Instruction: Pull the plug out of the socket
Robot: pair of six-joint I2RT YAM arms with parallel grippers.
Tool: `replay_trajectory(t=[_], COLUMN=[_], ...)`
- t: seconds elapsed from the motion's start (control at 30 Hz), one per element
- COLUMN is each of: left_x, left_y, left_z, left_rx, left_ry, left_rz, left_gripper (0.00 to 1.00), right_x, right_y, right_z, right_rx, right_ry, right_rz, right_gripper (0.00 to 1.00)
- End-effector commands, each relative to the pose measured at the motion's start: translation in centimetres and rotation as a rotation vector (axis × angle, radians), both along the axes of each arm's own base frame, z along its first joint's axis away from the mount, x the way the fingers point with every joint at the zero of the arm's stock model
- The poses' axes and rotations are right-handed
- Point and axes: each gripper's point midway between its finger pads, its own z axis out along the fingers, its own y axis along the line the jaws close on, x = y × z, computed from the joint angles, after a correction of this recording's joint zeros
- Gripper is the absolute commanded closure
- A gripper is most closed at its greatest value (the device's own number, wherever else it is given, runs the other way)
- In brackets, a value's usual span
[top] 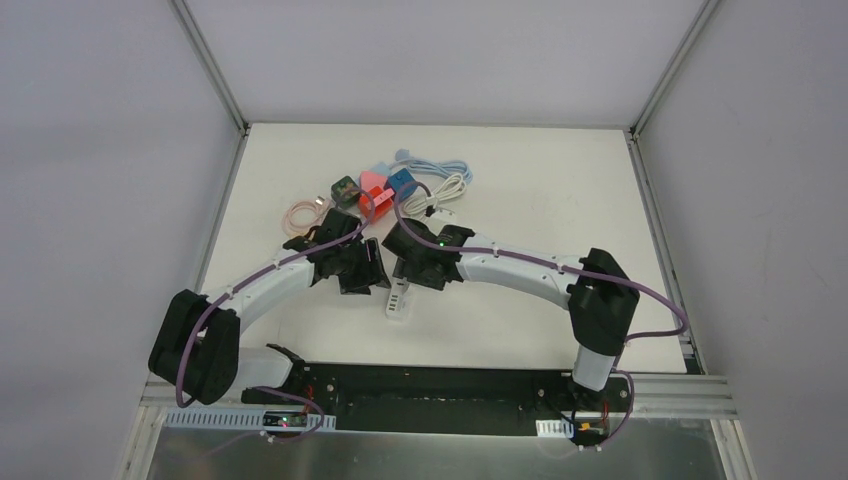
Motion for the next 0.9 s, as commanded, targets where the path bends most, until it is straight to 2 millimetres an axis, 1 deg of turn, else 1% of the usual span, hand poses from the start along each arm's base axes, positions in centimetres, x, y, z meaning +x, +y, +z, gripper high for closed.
replay_trajectory(t=[0.0,0.1,0.17,0.23,0.37,0.6,0.67,0.7,0.73,0.8,0.87], left_x=[0.5,0.2,-0.1,-0.3,-0.5,-1.1,-1.4,-1.5,-1.7,-2.0,-2.2], left_y=[-1.9,-1.9,-2.2,-2.6,-3.1,-2.8,-2.5,-2.3,-2.0,-1.2,-0.5], left_z=[0.7,0.0,-0.4,-0.7,-1.4,-2.8,-3.4,-3.6,-3.9,-4.4,-4.7], left_rx=[-0.097,-0.102,-0.117,-0.139,-0.166,-0.14,-0.122,-0.111,-0.094,-0.043,-0.005], left_ry=[0.029,0.054,0.071,0.092,0.124,0.179,0.196,0.205,0.212,0.231,0.238], left_rz=[0.002,0.019,0.017,0.018,0.021,0.024,0.032,0.038,0.045,0.062,0.071], left_gripper=[0.45,0.45,0.46,0.46,0.47,0.5,0.52,0.53,0.54,0.57,0.57], right_x=[-0.1,0.2,0.2,0.1,-0.1,-0.4,-0.4,-0.4,-0.4,-0.2,0.2], right_y=[1.3,1.6,1.7,1.5,1.2,0.6,0.5,0.4,0.4,0.5,0.8], right_z=[2.1,1.8,1.2,0.6,-0.2,-0.8,-0.9,-0.9,-0.9,0.0,1.5], right_rx=[0.071,0.066,0.051,0.036,0.02,0.01,0.006,0.007,0.008,0.027,0.058], right_ry=[-0.039,-0.041,-0.034,-0.023,-0.008,0.006,0.009,0.01,0.012,-0.003,-0.039], right_rz=[0.058,0.064,0.065,0.061,0.055,0.047,0.047,0.047,0.048,0.051,0.065], right_gripper=[0.38,0.37,0.4,0.47,0.65,0.81,0.89,0.96,1.0,1.0,1.0])
